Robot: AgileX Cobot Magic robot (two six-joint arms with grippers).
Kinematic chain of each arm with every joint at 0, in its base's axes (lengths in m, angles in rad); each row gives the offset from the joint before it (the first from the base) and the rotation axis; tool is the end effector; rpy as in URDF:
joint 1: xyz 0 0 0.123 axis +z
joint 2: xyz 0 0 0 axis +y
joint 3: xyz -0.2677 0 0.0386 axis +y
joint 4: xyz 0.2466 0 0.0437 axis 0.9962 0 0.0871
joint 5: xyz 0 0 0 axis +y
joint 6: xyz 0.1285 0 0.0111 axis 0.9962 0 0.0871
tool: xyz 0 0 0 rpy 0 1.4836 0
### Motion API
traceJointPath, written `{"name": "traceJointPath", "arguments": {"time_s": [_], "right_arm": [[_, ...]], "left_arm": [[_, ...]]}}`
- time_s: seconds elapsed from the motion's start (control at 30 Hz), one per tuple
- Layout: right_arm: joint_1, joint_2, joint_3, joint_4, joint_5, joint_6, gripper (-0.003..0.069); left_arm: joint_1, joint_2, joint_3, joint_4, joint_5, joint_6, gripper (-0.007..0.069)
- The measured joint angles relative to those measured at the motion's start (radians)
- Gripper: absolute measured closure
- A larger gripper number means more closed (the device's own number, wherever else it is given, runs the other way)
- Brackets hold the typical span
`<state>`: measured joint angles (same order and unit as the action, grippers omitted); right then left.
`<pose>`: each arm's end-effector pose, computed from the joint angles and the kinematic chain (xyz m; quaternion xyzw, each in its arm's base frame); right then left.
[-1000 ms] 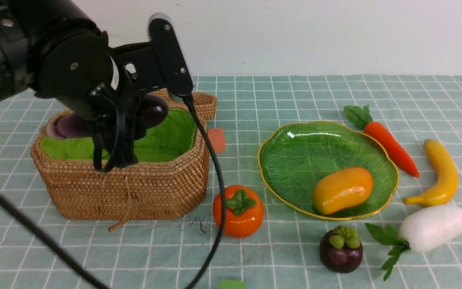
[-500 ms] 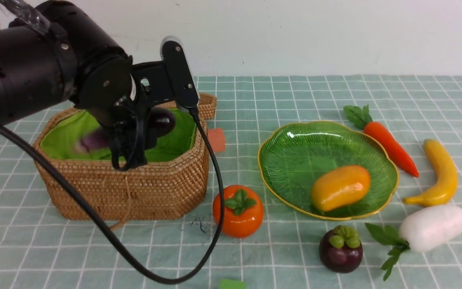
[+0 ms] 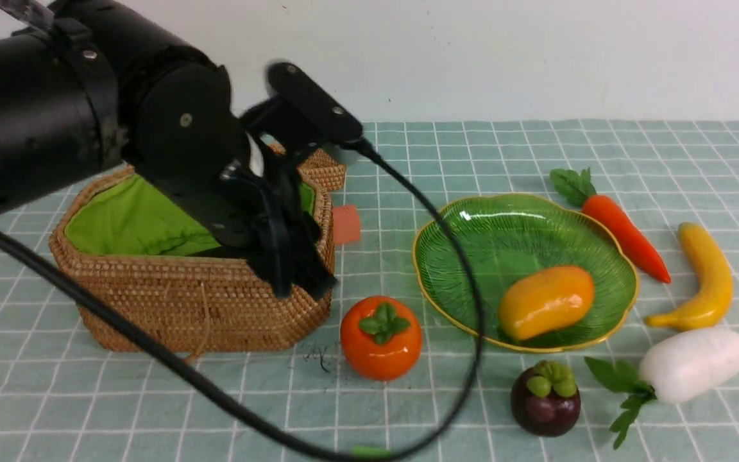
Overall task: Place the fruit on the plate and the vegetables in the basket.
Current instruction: Grab a tomato with your left arm and place it on the plate on the right.
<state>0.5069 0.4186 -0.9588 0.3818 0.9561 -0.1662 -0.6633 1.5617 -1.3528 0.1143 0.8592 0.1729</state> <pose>0.0488 0.0721 0.3958 -0.2648 0.7533 0.2838 0.5309 0.2891 -0.2118 0.2760 0.4090 0.8636 -0.0198 0.2942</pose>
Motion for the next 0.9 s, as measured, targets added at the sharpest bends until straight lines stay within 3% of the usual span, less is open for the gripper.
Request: {"name": "traceJointPath", "arguments": {"time_s": [0.13,0.3,0.43,0.53,0.6,0.7,0.8,0.9], "right_arm": [[0.0,0.0,-0.037,-0.018,0.105,0.024,0.0566],[0.0,0.0,-0.049,-0.032,0.153,0.027,0.0564],[0.0,0.0,-0.05,-0.039,0.171,0.027,0.0564],[0.0,0.0,-0.051,-0.047,0.182,0.027,0.0562],[0.0,0.0,-0.051,-0.052,0.188,0.027,0.0562],[0.0,0.0,-0.052,-0.058,0.208,0.027,0.0561],[0.0,0.0,-0.052,-0.058,0.219,0.027,0.0561],[0.0,0.0,-0.052,-0.058,0.221,0.027,0.0561]], "left_arm": [[-0.119,0.06,-0.03,-0.074,0.07,0.017,0.0631],[-0.132,0.23,-0.149,-0.068,0.212,0.085,0.0603],[-0.131,0.33,-0.241,-0.058,0.246,0.163,0.0491],[-0.131,0.384,-0.298,-0.042,0.172,0.174,0.0292],[-0.131,0.392,-0.303,-0.028,0.145,0.161,0.0232],[-0.131,0.419,-0.308,0.04,0.094,0.068,0.0053],[-0.131,0.457,-0.308,0.094,0.094,-0.01,-0.002],[-0.131,0.489,-0.308,0.142,0.093,-0.045,-0.003]]}}
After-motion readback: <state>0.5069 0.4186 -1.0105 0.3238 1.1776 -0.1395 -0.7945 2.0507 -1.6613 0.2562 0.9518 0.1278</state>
